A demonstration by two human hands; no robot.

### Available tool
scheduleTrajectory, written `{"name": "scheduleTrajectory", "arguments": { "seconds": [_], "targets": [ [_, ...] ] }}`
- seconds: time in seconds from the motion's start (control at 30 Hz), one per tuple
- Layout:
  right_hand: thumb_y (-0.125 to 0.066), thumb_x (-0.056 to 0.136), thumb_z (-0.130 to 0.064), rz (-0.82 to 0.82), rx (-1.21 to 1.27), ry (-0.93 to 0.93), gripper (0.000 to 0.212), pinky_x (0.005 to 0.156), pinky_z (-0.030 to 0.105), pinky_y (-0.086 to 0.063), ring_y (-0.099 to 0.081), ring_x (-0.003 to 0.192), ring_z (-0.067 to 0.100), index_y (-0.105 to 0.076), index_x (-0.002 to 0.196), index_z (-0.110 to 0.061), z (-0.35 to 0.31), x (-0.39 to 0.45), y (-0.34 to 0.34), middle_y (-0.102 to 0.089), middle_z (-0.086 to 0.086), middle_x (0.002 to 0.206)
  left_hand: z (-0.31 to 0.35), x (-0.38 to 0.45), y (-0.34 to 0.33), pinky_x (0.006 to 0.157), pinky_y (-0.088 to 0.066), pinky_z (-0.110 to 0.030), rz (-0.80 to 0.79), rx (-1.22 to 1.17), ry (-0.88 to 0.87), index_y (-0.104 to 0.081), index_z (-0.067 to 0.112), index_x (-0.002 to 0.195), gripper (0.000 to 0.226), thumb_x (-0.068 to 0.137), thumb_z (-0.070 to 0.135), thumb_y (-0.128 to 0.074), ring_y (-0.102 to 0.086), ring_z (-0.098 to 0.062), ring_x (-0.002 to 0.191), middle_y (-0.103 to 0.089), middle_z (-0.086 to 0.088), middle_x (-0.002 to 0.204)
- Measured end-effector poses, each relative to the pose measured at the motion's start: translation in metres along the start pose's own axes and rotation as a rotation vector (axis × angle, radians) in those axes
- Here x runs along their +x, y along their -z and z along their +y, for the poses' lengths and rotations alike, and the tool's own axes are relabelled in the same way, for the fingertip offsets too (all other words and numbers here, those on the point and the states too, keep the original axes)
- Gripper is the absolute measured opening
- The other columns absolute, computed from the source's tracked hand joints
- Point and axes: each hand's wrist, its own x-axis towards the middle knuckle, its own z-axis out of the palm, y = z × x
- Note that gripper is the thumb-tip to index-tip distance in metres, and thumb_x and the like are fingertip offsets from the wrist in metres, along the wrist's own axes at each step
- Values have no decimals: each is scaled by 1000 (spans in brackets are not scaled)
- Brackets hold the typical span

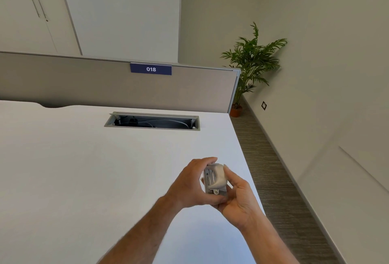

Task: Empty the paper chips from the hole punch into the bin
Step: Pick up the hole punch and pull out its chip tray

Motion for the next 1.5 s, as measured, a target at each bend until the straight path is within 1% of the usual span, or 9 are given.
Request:
{"name": "scheduleTrajectory", "arguments": {
  "seconds": [0.1,0.23,0.37,0.63,0.87,0.97,1.07,1.17,1.5],
  "targets": [
    [-66,91,-47,-4,46,-21,48,74,42,-61,-74,93,37,-69,119,-8,0,1,1,-75,23,117,0,-2,-1,96,-35,-4,16,-5,19,-42,29,144,98,62,46,-93,-49,-7,127,-52,11,143],
    [-44,102,-49,-28,115,-64,52,80,47,-62,-73,106,41,-61,135,-13,5,8,3,-66,23,134,0,-3,-2,92,-41,-3,24,-27,26,-43,30,143,99,60,51,-92,-50,-5,125,-53,13,140],
    [-40,104,-44,-43,177,-112,53,76,48,-64,-75,98,40,-60,137,-8,9,13,4,-63,23,139,0,-4,-3,96,-52,-23,32,-33,24,-45,30,142,101,56,52,-93,-51,-4,123,-55,14,136],
    [-47,103,-35,-75,235,-115,49,77,42,-64,-69,103,36,-61,136,0,12,15,6,-66,23,125,0,-4,-2,95,-38,-3,18,-16,-2,-44,32,142,101,56,53,-93,-50,-2,123,-54,15,136],
    [-43,104,-35,-73,187,-86,47,72,42,-62,-66,93,34,-63,132,-2,10,19,15,-69,21,110,-5,-3,2,97,-37,-2,14,-24,-1,-45,32,142,99,57,57,-90,-51,-3,124,-54,16,139],
    [-38,105,-36,-38,178,-93,49,78,43,-53,-66,90,35,-61,131,-1,8,22,24,-71,23,105,-10,-4,3,99,-41,-8,33,-23,14,-46,31,142,100,55,59,-89,-53,-7,123,-56,14,140],
    [-38,105,-36,-22,226,-100,50,85,43,-48,-63,99,35,-56,139,-4,6,27,36,-64,22,125,-19,-6,3,104,-47,-21,34,-19,37,-46,31,142,103,54,60,-89,-54,-8,125,-56,13,141],
    [-41,104,-34,-13,319,-101,52,94,44,-47,-62,106,35,-52,144,-4,3,28,46,-56,20,141,-36,-13,-1,104,-43,-18,11,0,73,-44,32,144,107,52,64,-89,-52,-3,126,-54,17,142],
    [-42,102,-33,2,353,-128,50,71,42,-60,-66,95,33,-57,137,-1,4,27,69,-69,20,113,-91,-34,-30,109,-45,-27,-92,68,230,-40,31,147,115,47,68,-84,-50,-2,129,-52,17,145]
  ]
}}
